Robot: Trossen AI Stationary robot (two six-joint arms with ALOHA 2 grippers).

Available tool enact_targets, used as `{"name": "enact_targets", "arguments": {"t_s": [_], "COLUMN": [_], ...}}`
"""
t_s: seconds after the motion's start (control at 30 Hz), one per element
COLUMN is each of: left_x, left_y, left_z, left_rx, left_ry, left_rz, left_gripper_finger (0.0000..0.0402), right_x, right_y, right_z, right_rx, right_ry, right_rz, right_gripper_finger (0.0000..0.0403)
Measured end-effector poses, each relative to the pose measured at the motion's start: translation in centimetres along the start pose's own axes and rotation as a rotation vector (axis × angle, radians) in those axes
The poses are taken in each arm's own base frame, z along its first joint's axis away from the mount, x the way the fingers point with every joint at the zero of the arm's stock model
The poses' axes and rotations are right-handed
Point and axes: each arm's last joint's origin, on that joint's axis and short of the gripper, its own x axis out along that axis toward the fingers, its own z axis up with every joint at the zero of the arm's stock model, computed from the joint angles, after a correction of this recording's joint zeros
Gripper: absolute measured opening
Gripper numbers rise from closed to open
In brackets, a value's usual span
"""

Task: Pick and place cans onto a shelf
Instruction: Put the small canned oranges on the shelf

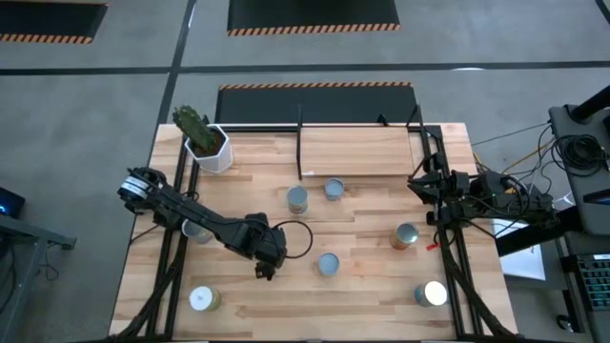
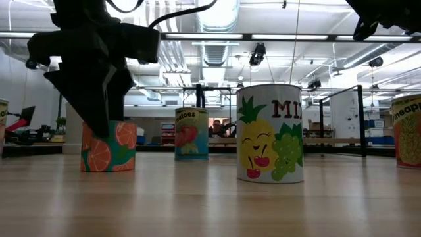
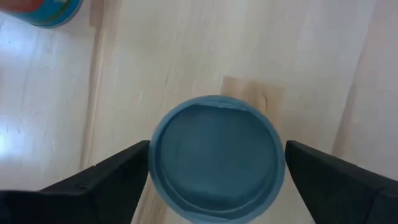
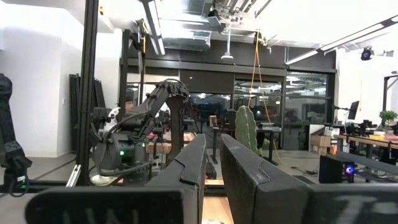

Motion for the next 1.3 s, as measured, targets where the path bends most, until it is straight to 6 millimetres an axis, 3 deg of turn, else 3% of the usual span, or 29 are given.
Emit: {"name": "enact_targets", "arguments": {"t_s": [0.3, 0.5, 0.73, 0.93, 1.13, 1.3], "left_x": [0.0, -0.8, -5.7, -9.4, -11.6, -12.9], "left_y": [0.0, -0.1, -0.7, 0.4, 2.1, 3.9], "left_z": [0.0, 0.5, 3.7, 7.2, 11.5, 14.6], "left_rx": [-0.003, -0.011, 0.007, 0.024, 0.058, 0.103], "left_ry": [-0.001, 0.009, -0.037, -0.070, -0.168, -0.220], "left_rz": [-0.003, -0.003, -0.025, -0.021, -0.004, 0.189], "left_gripper_finger": [0.0280, 0.0286, 0.0293, 0.0292, 0.0291, 0.0291], "right_x": [0.0, 0.0, 0.0, 0.0, 0.0, 0.0], "right_y": [0.0, 0.0, 0.0, 0.0, 0.0, 0.0], "right_z": [0.0, 0.0, 0.0, 0.0, 0.0, 0.0], "right_rx": [0.002, 0.003, 0.003, 0.003, 0.013, 0.013], "right_ry": [0.000, 0.000, 0.000, -0.001, -0.001, 0.000], "right_rz": [0.000, 0.000, 0.000, 0.000, 0.000, 0.000], "right_gripper_finger": [0.0038, 0.0038, 0.0038, 0.0038, 0.0038, 0.0038]}}
